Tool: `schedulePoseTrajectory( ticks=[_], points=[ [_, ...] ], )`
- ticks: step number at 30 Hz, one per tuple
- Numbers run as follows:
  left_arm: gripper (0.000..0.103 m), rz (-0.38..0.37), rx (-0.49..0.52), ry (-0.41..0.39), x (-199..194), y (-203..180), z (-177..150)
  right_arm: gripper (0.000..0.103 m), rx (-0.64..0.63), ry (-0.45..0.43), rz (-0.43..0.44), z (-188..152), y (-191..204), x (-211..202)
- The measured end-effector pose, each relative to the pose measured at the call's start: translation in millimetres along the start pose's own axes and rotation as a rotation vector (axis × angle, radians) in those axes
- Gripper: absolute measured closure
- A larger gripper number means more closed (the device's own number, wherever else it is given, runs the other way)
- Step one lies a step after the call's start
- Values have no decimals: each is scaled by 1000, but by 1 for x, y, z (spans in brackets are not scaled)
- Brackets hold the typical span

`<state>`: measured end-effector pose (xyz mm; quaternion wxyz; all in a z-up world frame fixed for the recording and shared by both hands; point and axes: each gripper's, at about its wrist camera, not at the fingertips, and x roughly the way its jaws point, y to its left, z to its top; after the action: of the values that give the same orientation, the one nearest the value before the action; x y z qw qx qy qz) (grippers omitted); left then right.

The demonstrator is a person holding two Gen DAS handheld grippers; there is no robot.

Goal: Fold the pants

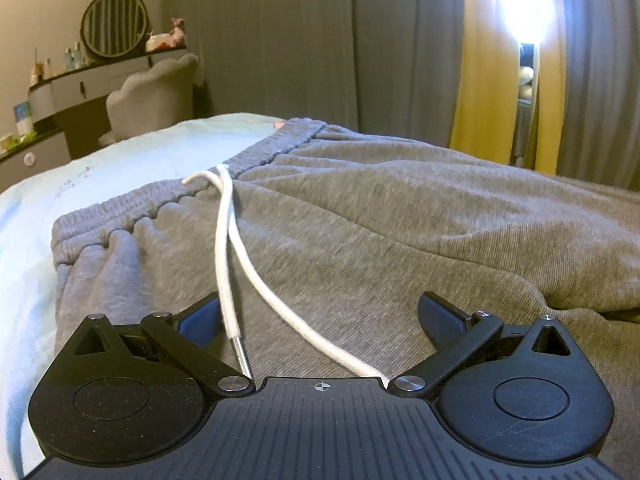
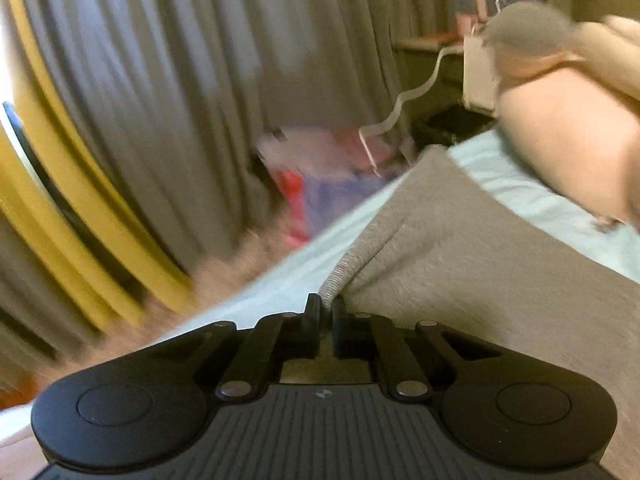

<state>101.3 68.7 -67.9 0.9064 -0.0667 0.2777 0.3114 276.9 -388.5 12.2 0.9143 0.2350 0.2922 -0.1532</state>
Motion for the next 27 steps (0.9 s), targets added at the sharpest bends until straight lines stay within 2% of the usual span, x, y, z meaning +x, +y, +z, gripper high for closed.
schedulePoseTrajectory(
  ticks=[3, 4, 6, 9, 10, 12, 14, 15, 16, 17, 18, 20, 21, 22, 27],
  points=[
    [0, -2, -2, 6, -3, 2, 1, 99, 58, -47, 92, -37, -39, -82],
    [0, -6, -5, 10, -4, 3, 1, 101, 74, -57, 103, -53, -53, -105],
    [0, -13, -10, 20, -6, 4, 1, 103, 102, -11, 69, -89, -78, -137],
    [0, -15, -7, 38, -9, 5, 1, 102, 41, 63, -58, -137, -109, -155],
    [0, -16, -5, 47, -11, 5, 1, 98, 68, 87, -81, -144, -117, -156],
    [0, -16, -7, 55, -14, 5, 0, 98, 180, 110, -44, -144, -131, -159],
    [0, -24, -12, 64, -17, 7, -1, 96, 212, 64, -6, -135, -132, -160],
    [0, -29, -16, 67, -17, 8, -1, 85, 216, 23, -5, -129, -129, -160],
    [0, -33, -20, 70, -17, 9, -2, 57, 223, 5, -11, -123, -125, -156],
    [0, -36, -22, 70, -17, 9, -2, 44, 244, 2, -13, -117, -124, -149],
    [0, -38, -23, 70, -17, 10, -2, 37, 272, 4, -16, -114, -123, -145],
    [0, -37, -24, 66, -17, 9, -3, 44, 335, 22, -1, -113, -124, -135],
    [0, -37, -23, 65, -17, 9, -3, 58, 379, 38, 16, -116, -126, -131],
    [0, -38, -25, 64, -17, 9, -3, 67, 412, 57, 28, -117, -126, -127],
    [0, -43, -32, 65, -16, 10, -3, 67, 519, 75, 40, -131, -126, -105]
  ],
)
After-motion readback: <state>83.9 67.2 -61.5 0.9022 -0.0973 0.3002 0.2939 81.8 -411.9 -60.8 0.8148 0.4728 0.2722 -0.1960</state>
